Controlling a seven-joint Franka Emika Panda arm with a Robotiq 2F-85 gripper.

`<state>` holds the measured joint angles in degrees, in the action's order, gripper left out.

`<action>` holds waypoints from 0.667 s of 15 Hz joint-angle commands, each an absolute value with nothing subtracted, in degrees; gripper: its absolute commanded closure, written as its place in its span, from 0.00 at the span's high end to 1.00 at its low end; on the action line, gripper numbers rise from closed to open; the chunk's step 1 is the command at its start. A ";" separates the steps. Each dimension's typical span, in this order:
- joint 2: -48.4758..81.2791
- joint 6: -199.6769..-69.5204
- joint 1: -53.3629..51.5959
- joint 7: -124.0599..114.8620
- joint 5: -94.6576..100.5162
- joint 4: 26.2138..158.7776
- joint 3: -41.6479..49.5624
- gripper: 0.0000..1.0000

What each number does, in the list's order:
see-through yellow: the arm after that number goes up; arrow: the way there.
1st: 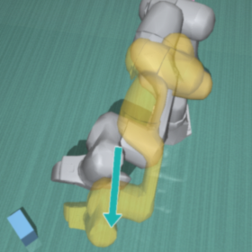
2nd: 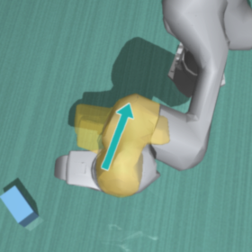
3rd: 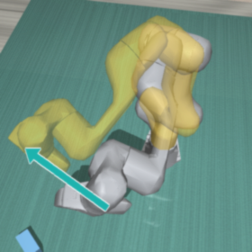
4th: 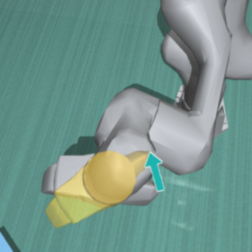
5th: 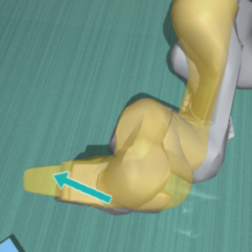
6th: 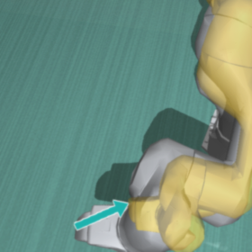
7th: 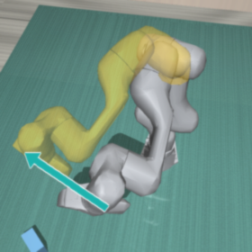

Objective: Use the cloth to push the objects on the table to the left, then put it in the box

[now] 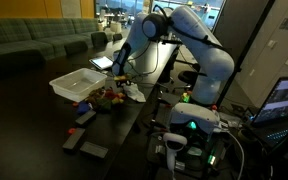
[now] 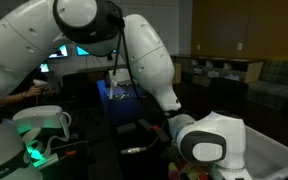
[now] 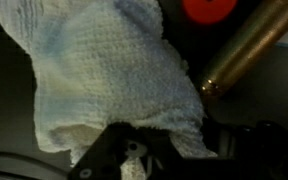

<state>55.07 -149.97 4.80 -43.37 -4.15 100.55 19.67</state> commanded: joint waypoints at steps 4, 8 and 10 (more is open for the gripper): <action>57.83 -141.61 -2.83 -44.46 0.11 96.88 20.51 0.13; 56.78 -135.63 -6.94 -47.55 2.55 97.84 20.96 0.13; 56.75 -132.63 -8.52 -50.70 3.03 97.38 20.52 0.13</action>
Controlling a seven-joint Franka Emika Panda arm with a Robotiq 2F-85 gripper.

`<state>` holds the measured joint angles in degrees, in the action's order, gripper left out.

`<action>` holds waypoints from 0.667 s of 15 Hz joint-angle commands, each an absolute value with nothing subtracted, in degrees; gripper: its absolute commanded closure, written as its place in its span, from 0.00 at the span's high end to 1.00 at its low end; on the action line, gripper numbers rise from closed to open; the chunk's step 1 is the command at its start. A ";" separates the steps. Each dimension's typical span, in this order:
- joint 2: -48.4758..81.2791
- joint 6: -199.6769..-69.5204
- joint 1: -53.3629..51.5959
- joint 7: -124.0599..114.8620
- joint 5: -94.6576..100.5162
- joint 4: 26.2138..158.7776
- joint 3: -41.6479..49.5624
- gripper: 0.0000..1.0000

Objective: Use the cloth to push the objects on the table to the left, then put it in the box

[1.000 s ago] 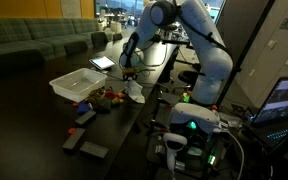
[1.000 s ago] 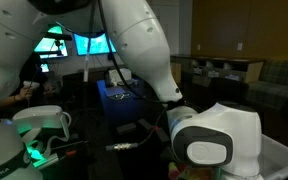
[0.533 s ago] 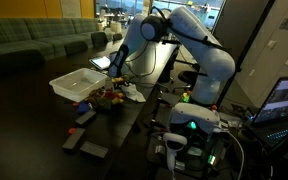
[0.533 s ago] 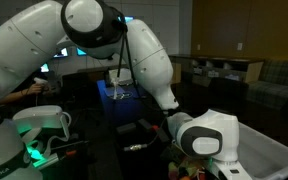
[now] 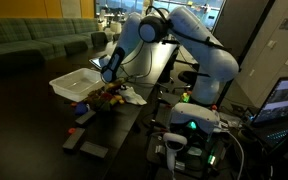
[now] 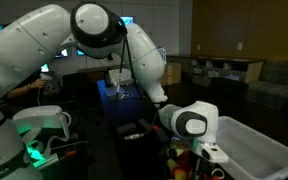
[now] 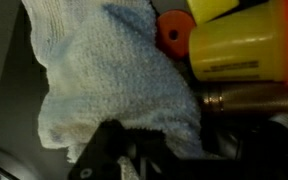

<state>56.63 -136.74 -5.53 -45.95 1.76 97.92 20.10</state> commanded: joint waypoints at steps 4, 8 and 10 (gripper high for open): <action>55.92 -127.73 -9.74 -54.78 1.82 96.27 17.38 0.13; 56.48 -129.36 -10.05 -56.86 0.85 94.13 12.95 0.14; 56.95 -129.56 -10.28 -57.35 0.64 92.85 10.94 0.14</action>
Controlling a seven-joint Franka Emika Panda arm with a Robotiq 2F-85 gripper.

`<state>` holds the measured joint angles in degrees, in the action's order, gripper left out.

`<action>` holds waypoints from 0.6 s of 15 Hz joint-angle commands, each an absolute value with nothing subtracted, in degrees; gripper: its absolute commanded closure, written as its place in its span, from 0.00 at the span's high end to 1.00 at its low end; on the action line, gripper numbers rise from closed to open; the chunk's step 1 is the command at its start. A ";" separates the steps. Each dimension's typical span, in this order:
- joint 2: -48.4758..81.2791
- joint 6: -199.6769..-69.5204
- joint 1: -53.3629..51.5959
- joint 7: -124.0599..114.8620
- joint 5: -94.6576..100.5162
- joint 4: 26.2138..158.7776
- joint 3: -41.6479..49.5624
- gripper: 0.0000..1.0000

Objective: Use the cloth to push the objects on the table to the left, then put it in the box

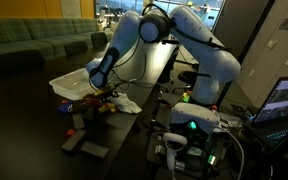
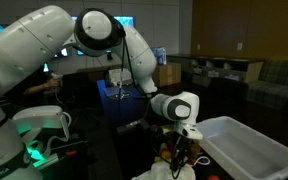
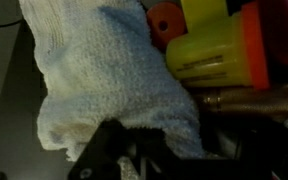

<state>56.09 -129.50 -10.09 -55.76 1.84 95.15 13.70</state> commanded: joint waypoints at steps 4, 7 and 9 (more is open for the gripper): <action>56.40 -130.39 -11.08 -56.81 0.07 92.20 7.12 0.14; 56.93 -131.20 -12.73 -56.90 -0.28 90.89 4.34 0.14; 57.31 -131.62 -14.23 -57.42 -0.72 89.74 2.70 0.14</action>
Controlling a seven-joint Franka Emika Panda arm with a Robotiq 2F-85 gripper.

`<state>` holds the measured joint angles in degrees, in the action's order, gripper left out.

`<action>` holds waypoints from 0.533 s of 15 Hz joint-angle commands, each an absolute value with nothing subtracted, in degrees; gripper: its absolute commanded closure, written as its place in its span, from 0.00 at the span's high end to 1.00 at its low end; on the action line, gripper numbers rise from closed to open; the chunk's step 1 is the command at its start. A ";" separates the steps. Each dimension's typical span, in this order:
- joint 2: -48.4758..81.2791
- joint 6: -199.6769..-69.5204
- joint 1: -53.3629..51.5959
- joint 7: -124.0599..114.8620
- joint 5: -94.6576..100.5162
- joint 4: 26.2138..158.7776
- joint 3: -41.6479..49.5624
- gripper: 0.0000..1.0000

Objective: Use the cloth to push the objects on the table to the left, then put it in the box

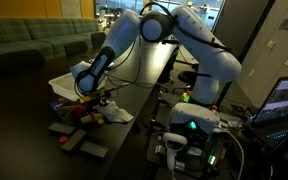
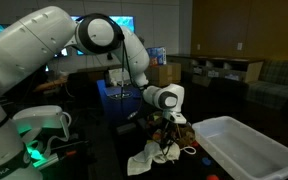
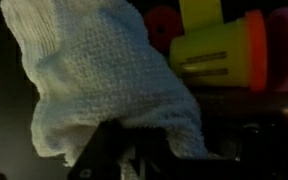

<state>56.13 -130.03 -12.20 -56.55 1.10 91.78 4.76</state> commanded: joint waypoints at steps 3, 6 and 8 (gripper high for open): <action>58.65 -132.20 -16.87 -58.52 -1.48 87.20 0.51 0.14; 59.07 -132.73 -18.90 -58.54 -2.40 85.27 -1.32 0.13; 58.78 -133.32 -19.88 -58.31 -2.90 84.51 -1.96 0.14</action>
<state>57.35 -132.18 -18.87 -58.20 -1.41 87.79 -1.02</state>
